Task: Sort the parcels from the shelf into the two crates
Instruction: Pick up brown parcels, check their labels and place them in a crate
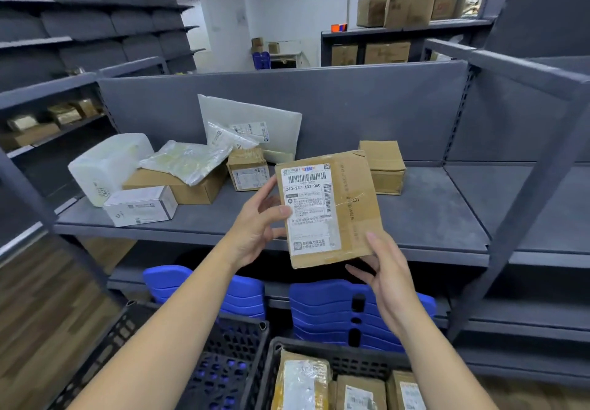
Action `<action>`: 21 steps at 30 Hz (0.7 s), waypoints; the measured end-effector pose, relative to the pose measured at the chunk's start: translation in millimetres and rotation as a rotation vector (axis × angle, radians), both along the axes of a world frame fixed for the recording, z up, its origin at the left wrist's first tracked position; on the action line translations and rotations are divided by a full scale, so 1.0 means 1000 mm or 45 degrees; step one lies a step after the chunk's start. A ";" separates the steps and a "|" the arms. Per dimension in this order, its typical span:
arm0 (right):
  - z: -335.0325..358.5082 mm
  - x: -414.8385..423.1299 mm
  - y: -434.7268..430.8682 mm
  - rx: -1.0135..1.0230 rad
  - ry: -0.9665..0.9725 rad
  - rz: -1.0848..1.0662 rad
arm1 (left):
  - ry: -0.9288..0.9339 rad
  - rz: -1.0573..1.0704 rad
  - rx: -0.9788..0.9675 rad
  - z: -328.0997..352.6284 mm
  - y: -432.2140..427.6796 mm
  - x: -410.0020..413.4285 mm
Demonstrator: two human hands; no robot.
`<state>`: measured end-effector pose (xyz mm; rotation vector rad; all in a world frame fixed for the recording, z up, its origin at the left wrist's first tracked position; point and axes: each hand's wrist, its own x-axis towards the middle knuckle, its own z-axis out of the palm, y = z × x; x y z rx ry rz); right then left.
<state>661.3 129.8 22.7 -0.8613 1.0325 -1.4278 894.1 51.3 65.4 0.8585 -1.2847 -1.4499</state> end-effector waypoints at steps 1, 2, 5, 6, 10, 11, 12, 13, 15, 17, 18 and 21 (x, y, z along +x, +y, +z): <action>0.000 -0.005 0.000 -0.012 0.015 0.024 | -0.012 -0.009 -0.007 0.001 0.002 0.000; 0.001 -0.007 0.000 -0.026 0.031 0.046 | -0.016 -0.010 -0.009 0.002 0.003 0.001; 0.001 -0.011 -0.001 -0.065 0.076 0.092 | -0.076 -0.008 0.017 0.005 0.003 0.004; 0.000 -0.012 -0.001 -0.071 0.082 0.103 | -0.116 -0.012 0.030 0.006 0.003 0.005; 0.003 -0.013 -0.004 -0.095 0.138 0.163 | -0.277 -0.038 0.034 0.016 0.009 0.014; 0.003 -0.014 -0.005 -0.105 0.166 0.179 | -0.298 -0.052 0.011 0.018 0.011 0.017; 0.005 -0.014 -0.005 -0.112 0.172 0.200 | -0.324 -0.065 -0.032 0.020 0.013 0.020; 0.007 -0.015 -0.004 -0.113 0.161 0.218 | -0.370 -0.081 -0.099 0.022 0.017 0.021; 0.016 -0.018 -0.004 -0.092 0.126 0.234 | -0.545 -0.118 -0.273 0.025 0.027 0.019; 0.026 -0.023 -0.006 -0.102 0.058 0.252 | -0.846 -0.081 -0.527 0.026 0.037 0.014; 0.031 -0.026 -0.008 -0.129 0.008 0.259 | -0.997 -0.017 -0.703 0.025 0.043 0.011; 0.038 -0.028 -0.009 -0.232 -0.106 0.281 | -1.271 0.208 -1.335 0.010 0.050 0.010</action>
